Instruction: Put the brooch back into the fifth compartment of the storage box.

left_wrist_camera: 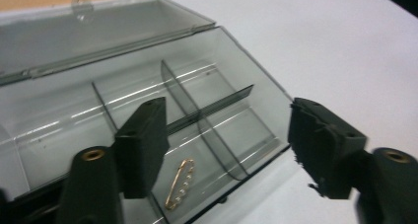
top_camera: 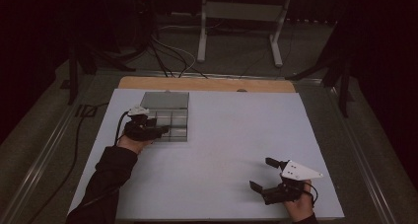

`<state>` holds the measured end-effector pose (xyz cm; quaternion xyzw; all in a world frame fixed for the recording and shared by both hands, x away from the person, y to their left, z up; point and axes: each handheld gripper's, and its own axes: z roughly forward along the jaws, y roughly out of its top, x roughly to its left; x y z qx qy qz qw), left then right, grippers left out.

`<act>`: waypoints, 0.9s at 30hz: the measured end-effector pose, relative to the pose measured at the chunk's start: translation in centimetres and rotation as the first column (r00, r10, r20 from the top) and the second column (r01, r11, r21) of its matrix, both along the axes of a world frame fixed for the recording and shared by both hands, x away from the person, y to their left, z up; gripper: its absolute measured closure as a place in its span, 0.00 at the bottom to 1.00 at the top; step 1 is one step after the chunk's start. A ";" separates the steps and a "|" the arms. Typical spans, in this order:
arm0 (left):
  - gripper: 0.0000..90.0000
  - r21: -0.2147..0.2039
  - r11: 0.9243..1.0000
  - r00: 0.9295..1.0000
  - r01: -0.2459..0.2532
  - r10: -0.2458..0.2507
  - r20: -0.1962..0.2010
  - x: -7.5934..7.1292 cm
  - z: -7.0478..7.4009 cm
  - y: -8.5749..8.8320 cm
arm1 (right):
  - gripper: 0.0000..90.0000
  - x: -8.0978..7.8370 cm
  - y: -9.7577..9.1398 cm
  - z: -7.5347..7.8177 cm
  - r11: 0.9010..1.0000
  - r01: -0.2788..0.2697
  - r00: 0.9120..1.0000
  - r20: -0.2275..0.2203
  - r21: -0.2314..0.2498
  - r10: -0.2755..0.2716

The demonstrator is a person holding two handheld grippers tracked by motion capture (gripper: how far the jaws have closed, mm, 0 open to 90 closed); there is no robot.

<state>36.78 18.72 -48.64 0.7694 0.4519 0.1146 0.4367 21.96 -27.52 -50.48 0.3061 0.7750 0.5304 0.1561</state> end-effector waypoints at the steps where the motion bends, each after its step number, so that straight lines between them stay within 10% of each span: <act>1: 0.33 -0.001 1.000 1.000 0.005 -0.005 0.002 -0.1 0.2 0.0 | 0.00 0.0 0.0 0.0 1.000 0.000 1.000 0.000 0.000 0.000; 7: 0.03 -0.038 0.998 0.998 0.056 -0.056 0.001 -0.8 0.8 0.0 | 0.00 0.0 0.0 0.0 1.000 0.001 1.000 0.000 -0.001 -0.001; 18: 0.01 0.005 0.989 0.982 0.149 -0.149 0.120 -3.8 1.2 0.2 | 0.00 0.0 0.0 0.0 1.000 -0.001 1.000 -0.001 0.004 0.001; 27: 0.01 -0.024 0.979 0.972 0.202 -0.197 0.129 -6.3 0.6 0.6 | 0.00 0.0 0.1 0.0 1.000 -0.001 1.000 -0.003 0.002 0.001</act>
